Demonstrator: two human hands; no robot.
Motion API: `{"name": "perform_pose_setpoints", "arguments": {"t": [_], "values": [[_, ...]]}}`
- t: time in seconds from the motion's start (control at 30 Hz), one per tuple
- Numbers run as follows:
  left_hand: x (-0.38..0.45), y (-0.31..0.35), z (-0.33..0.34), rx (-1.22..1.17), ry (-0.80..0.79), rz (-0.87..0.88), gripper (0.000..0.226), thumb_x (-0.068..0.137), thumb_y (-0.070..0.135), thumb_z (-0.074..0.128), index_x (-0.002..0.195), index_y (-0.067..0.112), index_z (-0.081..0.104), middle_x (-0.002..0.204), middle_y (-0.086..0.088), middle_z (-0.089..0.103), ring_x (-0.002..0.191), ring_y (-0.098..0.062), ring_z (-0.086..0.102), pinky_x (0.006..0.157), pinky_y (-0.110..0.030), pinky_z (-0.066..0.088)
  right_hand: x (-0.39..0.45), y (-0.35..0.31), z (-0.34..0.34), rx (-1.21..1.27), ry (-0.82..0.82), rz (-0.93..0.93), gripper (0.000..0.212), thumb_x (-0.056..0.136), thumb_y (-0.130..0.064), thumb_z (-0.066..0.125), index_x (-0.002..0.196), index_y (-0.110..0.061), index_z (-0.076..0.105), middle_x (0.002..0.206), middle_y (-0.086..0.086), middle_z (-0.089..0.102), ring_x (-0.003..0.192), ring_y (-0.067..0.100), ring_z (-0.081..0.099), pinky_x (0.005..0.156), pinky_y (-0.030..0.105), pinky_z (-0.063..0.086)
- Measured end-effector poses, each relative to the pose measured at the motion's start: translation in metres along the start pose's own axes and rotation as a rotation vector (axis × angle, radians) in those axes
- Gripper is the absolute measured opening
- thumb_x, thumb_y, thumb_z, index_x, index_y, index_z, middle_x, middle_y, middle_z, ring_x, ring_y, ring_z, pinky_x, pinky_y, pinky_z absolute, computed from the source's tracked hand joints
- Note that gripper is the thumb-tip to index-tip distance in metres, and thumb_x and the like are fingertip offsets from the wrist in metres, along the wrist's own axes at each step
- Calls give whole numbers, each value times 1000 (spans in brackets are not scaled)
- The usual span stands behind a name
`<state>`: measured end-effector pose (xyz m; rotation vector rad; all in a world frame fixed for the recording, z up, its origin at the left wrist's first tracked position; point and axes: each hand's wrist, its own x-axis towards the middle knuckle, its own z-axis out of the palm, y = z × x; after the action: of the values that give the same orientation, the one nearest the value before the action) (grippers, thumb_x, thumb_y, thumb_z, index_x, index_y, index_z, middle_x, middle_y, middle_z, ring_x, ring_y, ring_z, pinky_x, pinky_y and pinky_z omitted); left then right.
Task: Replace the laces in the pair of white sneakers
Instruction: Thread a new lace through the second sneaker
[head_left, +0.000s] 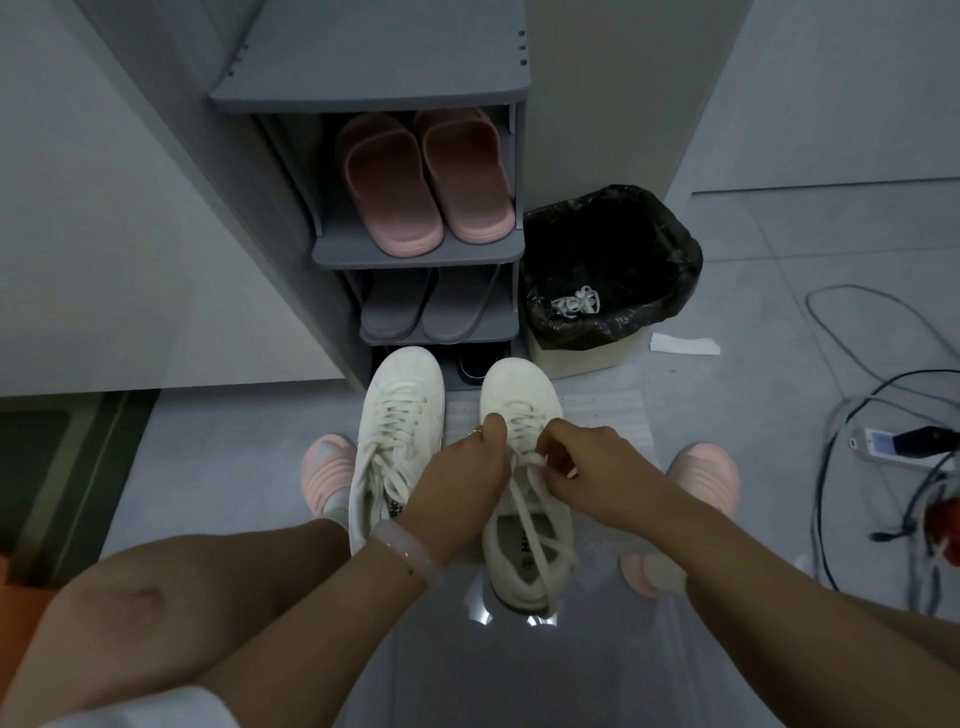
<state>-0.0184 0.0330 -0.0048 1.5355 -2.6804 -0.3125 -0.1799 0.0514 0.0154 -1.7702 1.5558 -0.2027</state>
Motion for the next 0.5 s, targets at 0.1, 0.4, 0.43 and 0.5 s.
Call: {"name": "perform_pose_setpoints", "arguments": {"t": [0.1,0.4,0.43,0.5], "values": [[2,-2,4,-125,-46,3,17,94,16,47,105,3,49,80,-9,61,67,-24,62,54,-29,36,1,3,1,40,30,17,10,88,-15,54,91,-21,46,87,6,64,79,20,60,71,32,50],[9,-11,6,-523,-51,-122,12,89,24,56,91,12,54,84,6,48,78,-10,46,67,-18,32,12,6,16,35,136,72,15,90,-25,57,93,-11,58,83,-2,55,74,12,51,57,15,34],[11,-10,6,-521,-64,-127,13,90,23,55,93,11,55,88,4,49,82,-12,49,71,-19,35,13,6,17,23,144,74,16,90,-25,56,92,-10,58,83,-1,56,74,12,52,57,15,34],[14,-8,6,-512,-93,-137,14,91,19,53,97,7,56,97,-3,51,91,-17,51,78,-22,38,15,6,17,-29,151,71,16,91,-25,54,91,-9,57,85,1,57,73,12,51,55,13,32]]}}
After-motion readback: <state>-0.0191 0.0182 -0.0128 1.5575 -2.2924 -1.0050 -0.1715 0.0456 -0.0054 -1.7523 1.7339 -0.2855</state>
